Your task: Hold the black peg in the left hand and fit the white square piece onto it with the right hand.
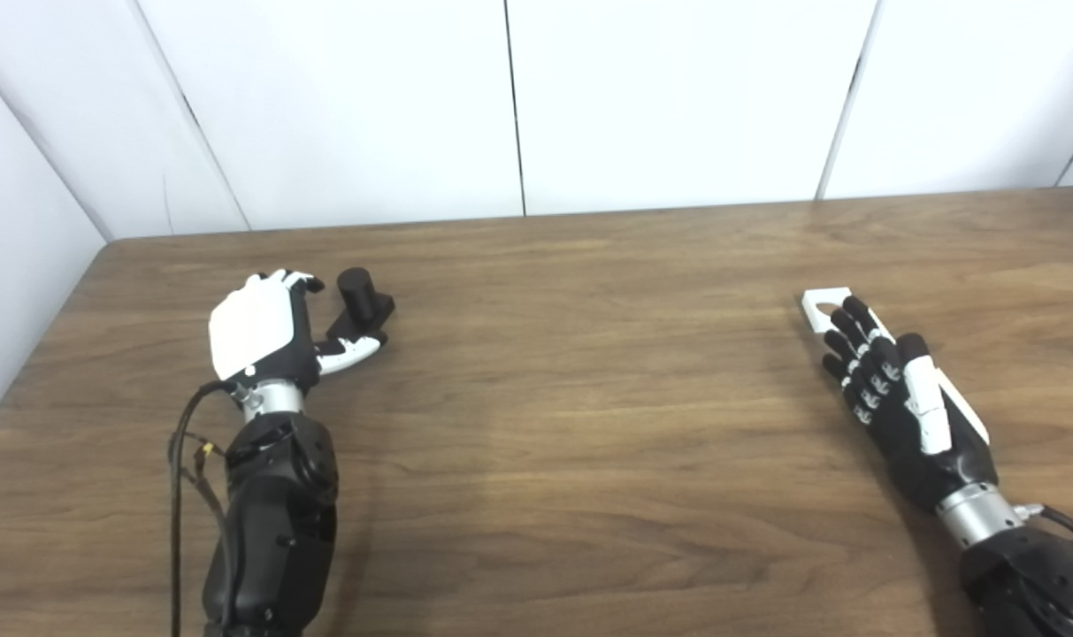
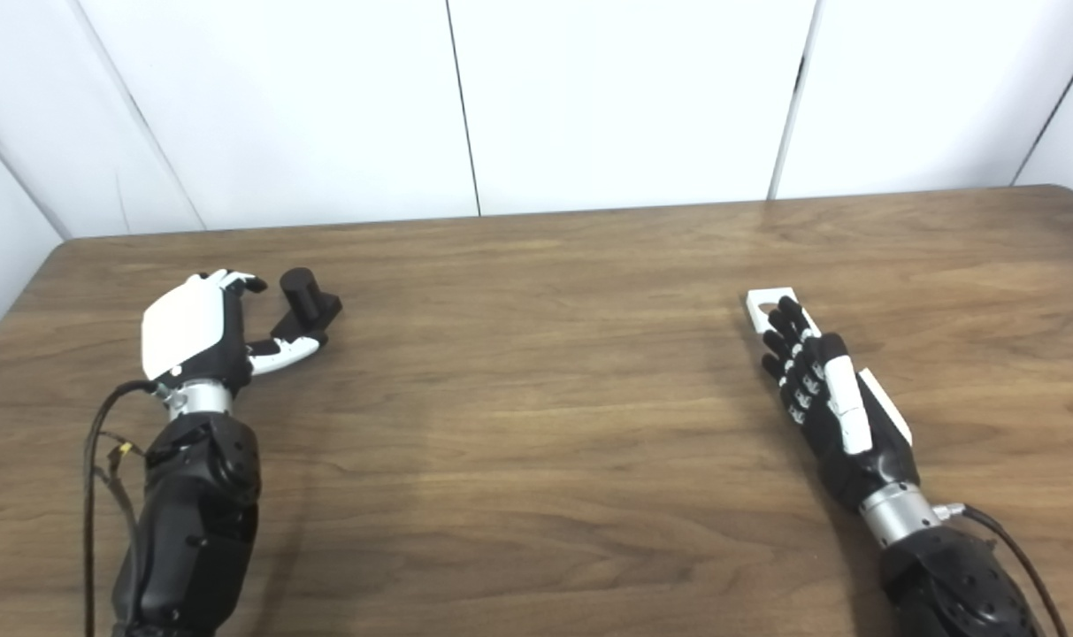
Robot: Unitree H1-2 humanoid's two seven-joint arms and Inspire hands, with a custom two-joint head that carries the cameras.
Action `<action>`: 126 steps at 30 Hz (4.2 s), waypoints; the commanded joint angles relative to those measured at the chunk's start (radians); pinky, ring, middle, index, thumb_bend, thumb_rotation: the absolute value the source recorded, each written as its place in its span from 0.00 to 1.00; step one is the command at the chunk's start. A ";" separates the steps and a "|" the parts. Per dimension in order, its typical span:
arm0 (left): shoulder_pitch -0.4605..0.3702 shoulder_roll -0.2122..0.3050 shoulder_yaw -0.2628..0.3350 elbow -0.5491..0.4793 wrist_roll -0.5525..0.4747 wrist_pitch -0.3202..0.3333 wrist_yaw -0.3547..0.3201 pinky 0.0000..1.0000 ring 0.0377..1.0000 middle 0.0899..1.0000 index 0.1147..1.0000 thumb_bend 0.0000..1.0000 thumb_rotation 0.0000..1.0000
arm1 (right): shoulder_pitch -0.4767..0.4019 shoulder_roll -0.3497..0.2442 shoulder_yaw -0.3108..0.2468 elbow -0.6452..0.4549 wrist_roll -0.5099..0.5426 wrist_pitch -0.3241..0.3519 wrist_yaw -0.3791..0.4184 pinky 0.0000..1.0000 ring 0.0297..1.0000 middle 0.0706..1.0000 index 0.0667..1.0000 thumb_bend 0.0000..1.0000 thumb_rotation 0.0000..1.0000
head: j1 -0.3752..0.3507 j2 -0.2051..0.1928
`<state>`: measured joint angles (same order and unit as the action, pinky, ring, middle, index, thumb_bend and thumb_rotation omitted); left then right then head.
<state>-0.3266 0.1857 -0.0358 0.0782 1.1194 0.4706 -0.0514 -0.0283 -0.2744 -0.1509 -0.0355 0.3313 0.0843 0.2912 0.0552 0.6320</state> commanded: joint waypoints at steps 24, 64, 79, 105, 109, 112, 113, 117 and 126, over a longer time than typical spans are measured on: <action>-0.136 0.031 -0.025 0.180 0.025 -0.001 0.047 0.98 0.96 0.91 0.74 0.84 0.55 | 0.023 -0.009 0.005 0.019 0.003 -0.009 0.011 1.00 1.00 1.00 1.00 0.65 0.96 | -0.012 -0.011; -0.107 0.056 -0.084 0.181 -0.071 -0.004 0.144 1.00 0.96 0.84 0.42 0.52 0.07 | 0.030 -0.016 -0.004 0.004 0.004 -0.020 0.008 1.00 1.00 1.00 1.00 0.68 0.97 | -0.018 0.005; -0.061 0.039 -0.098 0.049 -0.146 -0.004 0.091 0.98 0.95 0.83 0.42 0.52 0.07 | 0.025 -0.012 -0.013 -0.003 0.021 -0.015 0.012 1.00 1.00 1.00 1.00 0.64 0.97 | -0.029 0.011; 0.240 -0.009 -0.325 -0.409 -0.093 -0.069 -0.116 0.90 0.93 0.83 0.42 0.52 0.08 | 0.021 0.034 0.015 -0.055 -0.020 0.041 -0.059 1.00 1.00 1.00 1.00 0.69 0.96 | -0.079 0.023; 0.290 -0.024 -0.352 -0.447 -0.076 -0.080 -0.138 0.91 0.93 0.83 0.42 0.52 0.07 | 0.020 0.037 0.016 -0.070 -0.019 0.057 -0.068 1.00 1.00 1.00 1.00 0.67 0.96 | -0.085 0.025; 0.321 -0.033 -0.371 -0.469 -0.062 -0.087 -0.149 0.90 0.94 0.83 0.42 0.52 0.08 | 0.021 0.037 0.017 -0.074 -0.024 0.057 -0.068 1.00 1.00 1.00 1.00 0.66 0.97 | -0.091 0.027; 0.329 -0.037 -0.375 -0.475 -0.059 -0.088 -0.153 0.90 0.94 0.83 0.42 0.52 0.08 | 0.023 0.037 0.017 -0.074 -0.025 0.056 -0.067 1.00 1.00 1.00 1.00 0.65 0.97 | -0.091 0.027; 0.367 -0.057 -0.399 -0.495 -0.064 -0.115 -0.155 0.91 0.94 0.83 0.42 0.52 0.07 | 0.025 0.036 0.020 -0.075 -0.029 0.052 -0.062 1.00 1.00 1.00 1.00 0.64 0.98 | -0.096 0.029; 0.417 -0.095 -0.456 -0.506 -0.020 -0.145 -0.176 0.92 0.93 0.84 0.42 0.52 0.08 | 0.026 0.035 0.022 -0.078 -0.030 0.052 -0.062 1.00 1.00 1.00 1.00 0.67 0.93 | -0.101 0.031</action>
<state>0.0763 0.0939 -0.4732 -0.4250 1.0841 0.3413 -0.1962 -0.0004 -0.2353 -0.1377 -0.0994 0.2993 0.1272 0.2226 -0.0445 0.6627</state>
